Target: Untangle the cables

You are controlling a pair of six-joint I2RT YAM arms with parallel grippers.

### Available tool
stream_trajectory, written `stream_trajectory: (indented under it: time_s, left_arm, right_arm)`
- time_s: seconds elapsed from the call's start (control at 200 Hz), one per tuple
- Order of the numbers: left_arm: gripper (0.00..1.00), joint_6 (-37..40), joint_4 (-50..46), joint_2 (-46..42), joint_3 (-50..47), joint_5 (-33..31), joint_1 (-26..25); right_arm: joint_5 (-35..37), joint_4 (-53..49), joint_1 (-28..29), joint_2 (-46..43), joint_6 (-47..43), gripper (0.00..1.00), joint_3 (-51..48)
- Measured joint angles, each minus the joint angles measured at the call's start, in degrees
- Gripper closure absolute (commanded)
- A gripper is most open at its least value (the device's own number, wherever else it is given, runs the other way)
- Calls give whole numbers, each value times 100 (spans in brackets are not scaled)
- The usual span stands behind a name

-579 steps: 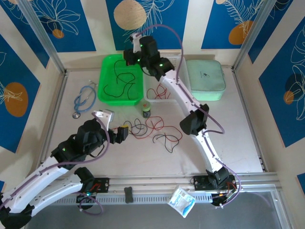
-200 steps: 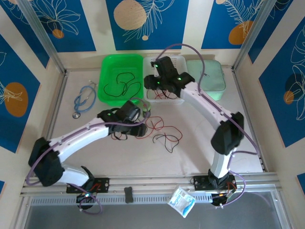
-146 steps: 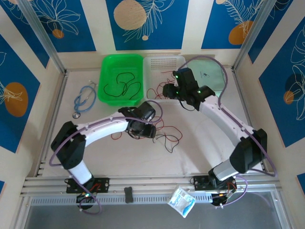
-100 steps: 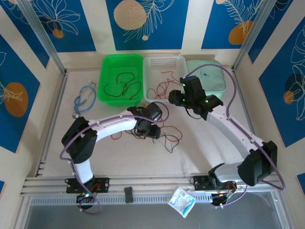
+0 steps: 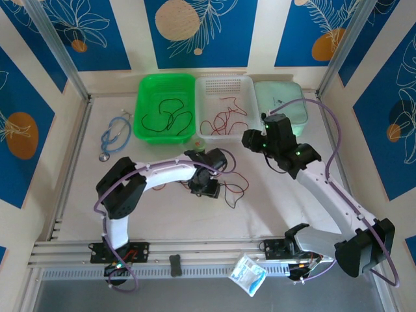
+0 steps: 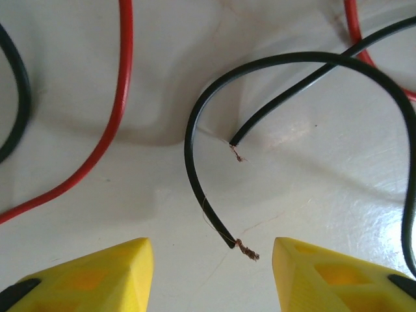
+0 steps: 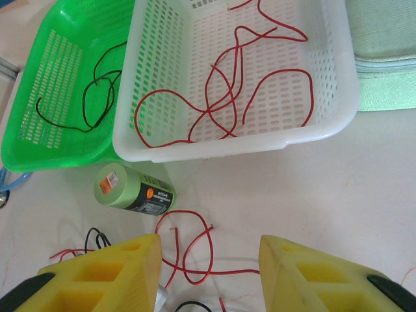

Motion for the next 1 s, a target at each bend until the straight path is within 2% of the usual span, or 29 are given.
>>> stream_trajectory:
  time_s: [0.42,1.0]
  left_arm:
    - [68,0,68,304,68,-221,-4]
    - [100,59,142,302,68,-767,-7]
  right_arm:
    - [-17,-9,-59,-118,68,57,-151]
    - [-142,-11,-70,-271,238,57,-284]
